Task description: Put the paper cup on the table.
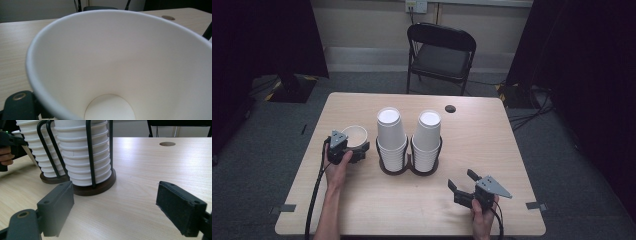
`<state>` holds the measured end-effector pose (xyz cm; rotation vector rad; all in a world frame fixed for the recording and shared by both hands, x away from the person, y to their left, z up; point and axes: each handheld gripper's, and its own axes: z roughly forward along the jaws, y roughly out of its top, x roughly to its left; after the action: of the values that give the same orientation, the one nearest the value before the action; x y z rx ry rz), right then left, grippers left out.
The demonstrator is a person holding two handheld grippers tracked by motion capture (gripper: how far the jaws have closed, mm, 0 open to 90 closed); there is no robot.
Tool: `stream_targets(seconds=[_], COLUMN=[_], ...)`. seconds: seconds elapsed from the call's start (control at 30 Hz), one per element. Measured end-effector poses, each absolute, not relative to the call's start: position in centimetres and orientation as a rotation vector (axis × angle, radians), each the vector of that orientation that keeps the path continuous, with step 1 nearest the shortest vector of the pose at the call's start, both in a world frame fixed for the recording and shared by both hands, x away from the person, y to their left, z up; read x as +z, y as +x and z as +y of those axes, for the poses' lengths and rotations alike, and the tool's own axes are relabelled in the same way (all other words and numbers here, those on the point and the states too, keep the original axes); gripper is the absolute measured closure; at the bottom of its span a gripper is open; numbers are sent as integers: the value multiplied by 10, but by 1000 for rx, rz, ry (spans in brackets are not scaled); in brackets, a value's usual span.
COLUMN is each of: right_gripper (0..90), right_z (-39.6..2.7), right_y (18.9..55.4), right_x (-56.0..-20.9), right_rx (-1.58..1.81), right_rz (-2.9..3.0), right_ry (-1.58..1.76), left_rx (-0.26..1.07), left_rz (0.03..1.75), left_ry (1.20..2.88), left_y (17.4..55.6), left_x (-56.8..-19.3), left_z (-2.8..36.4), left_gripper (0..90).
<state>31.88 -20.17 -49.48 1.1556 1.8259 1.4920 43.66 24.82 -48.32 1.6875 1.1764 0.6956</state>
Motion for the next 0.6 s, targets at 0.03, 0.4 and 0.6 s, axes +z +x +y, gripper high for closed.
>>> stream_targets(seconds=[0.03,0.4,0.6], right_gripper=[141,142,142], right_z=[-202,-202,-200], right_y=[319,318,318], right_x=[-495,-495,-495], right_rx=[1492,1500,1475], right_rz=[1825,1813,1815], right_ry=[1154,1165,1154], left_rx=[694,694,685], left_rz=[1175,1213,1228], left_ry=[1701,1767,1799], left_y=[437,436,436], left_x=[-484,-490,-492], left_z=[249,243,241], left_gripper=[124,153,154])
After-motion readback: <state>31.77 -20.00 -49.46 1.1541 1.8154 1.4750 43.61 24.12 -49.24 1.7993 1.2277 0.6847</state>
